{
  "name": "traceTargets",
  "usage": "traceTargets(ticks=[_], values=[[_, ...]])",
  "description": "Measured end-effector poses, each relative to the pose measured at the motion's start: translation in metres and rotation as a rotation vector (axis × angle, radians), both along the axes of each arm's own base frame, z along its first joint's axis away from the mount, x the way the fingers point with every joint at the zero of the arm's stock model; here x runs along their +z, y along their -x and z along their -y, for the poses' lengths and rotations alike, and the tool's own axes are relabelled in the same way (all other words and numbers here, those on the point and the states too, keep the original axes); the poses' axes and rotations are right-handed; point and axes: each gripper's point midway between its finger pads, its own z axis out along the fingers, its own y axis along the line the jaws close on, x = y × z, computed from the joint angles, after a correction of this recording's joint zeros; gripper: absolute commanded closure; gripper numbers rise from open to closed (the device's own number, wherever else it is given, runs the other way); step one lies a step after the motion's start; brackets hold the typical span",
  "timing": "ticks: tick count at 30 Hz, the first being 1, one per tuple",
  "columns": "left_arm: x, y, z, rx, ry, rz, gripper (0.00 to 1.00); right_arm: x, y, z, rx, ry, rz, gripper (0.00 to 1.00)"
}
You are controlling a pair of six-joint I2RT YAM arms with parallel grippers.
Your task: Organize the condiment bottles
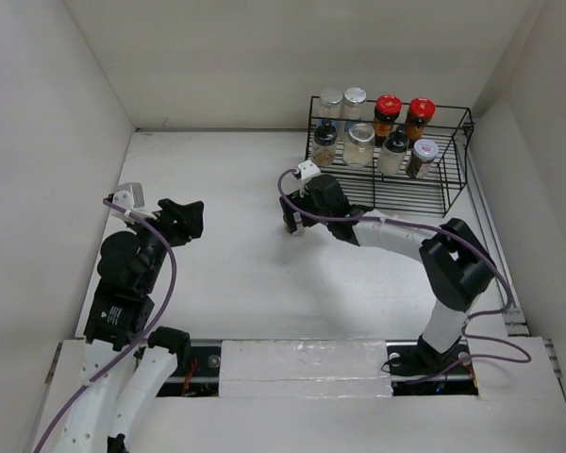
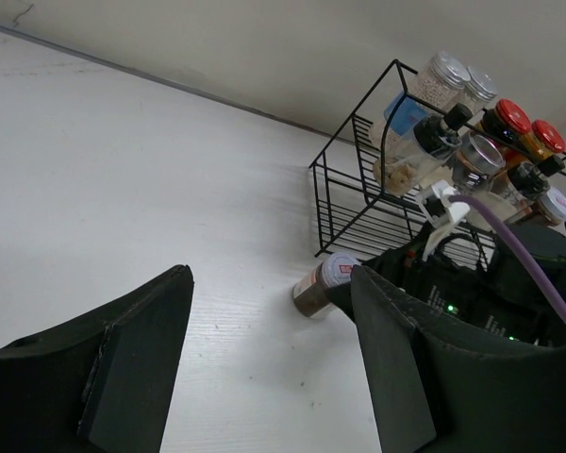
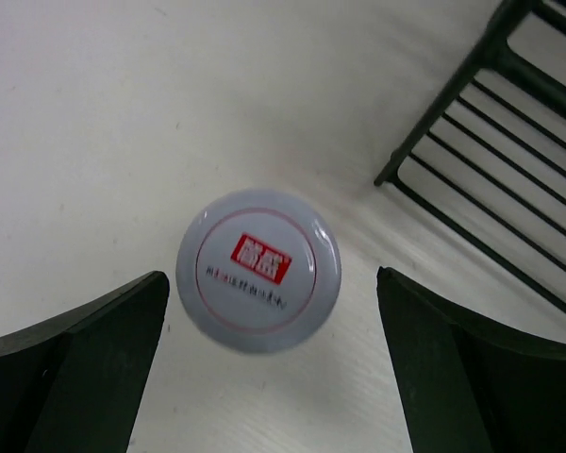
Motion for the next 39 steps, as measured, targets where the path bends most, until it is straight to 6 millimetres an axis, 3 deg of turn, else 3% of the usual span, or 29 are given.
traceTargets(ticks=[2, 6, 7, 8, 13, 15, 18, 21, 23, 25, 27, 29, 31, 33, 37, 39], values=[[0.0, 0.0, 0.0, 0.0, 0.0, 0.0, 0.36, -0.003, -0.012, -0.006, -0.012, 0.007, 0.008, 0.06], [0.0, 0.0, 0.0, 0.0, 0.0, 0.0, 0.36, -0.021, -0.025, -0.013, -0.026, 0.03, -0.003, 0.32], [0.0, 0.0, 0.0, -0.001, 0.0, 0.0, 0.36, -0.026, -0.025, -0.013, -0.027, 0.039, -0.009, 0.46], [0.0, 0.0, 0.0, -0.001, 0.0, -0.001, 0.36, -0.026, -0.026, -0.014, -0.033, 0.039, -0.001, 0.52], [0.0, 0.0, 0.0, -0.002, 0.0, -0.001, 0.36, -0.019, -0.019, -0.007, -0.053, 0.043, -0.005, 0.61], [0.0, 0.0, 0.0, -0.002, 0.0, 0.0, 0.36, -0.003, -0.005, 0.003, -0.055, 0.031, -0.004, 0.62], [0.0, 0.0, 0.0, -0.002, 0.0, 0.0, 0.36, 0.056, 0.016, 0.024, -0.059, -0.038, 0.055, 0.62], [0.0, 0.0, 0.0, -0.002, 0.001, 0.002, 0.36, 0.152, 0.024, 0.061, -0.116, -0.183, 0.225, 0.63], [0.001, 0.0, 0.001, -0.003, 0.001, 0.004, 0.34, 0.219, 0.024, 0.107, -0.214, -0.276, 0.369, 0.63], [0.001, 0.0, 0.002, -0.009, 0.002, 0.005, 0.33, 0.271, 0.021, 0.169, -0.364, -0.325, 0.494, 0.63], [0.002, 0.001, 0.002, -0.011, 0.002, 0.006, 0.33, 0.303, 0.014, 0.226, -0.53, -0.332, 0.581, 0.64], [0.002, 0.001, 0.002, -0.015, 0.002, 0.007, 0.33, 0.32, 0.005, 0.279, -0.688, -0.311, 0.63, 0.64], [0.002, 0.002, 0.003, -0.021, 0.002, 0.009, 0.31, 0.318, -0.008, 0.315, -0.806, -0.277, 0.629, 0.64], [0.003, 0.002, 0.004, -0.025, 0.002, 0.011, 0.31, 0.301, -0.027, 0.335, -0.872, -0.247, 0.588, 0.64], [0.004, 0.003, 0.004, -0.029, 0.003, 0.015, 0.3, 0.222, -0.062, 0.366, -0.967, -0.149, 0.39, 0.63], [0.005, 0.004, 0.004, -0.029, 0.004, 0.021, 0.3, 0.213, -0.071, 0.378, -1.002, -0.151, 0.375, 0.63]])
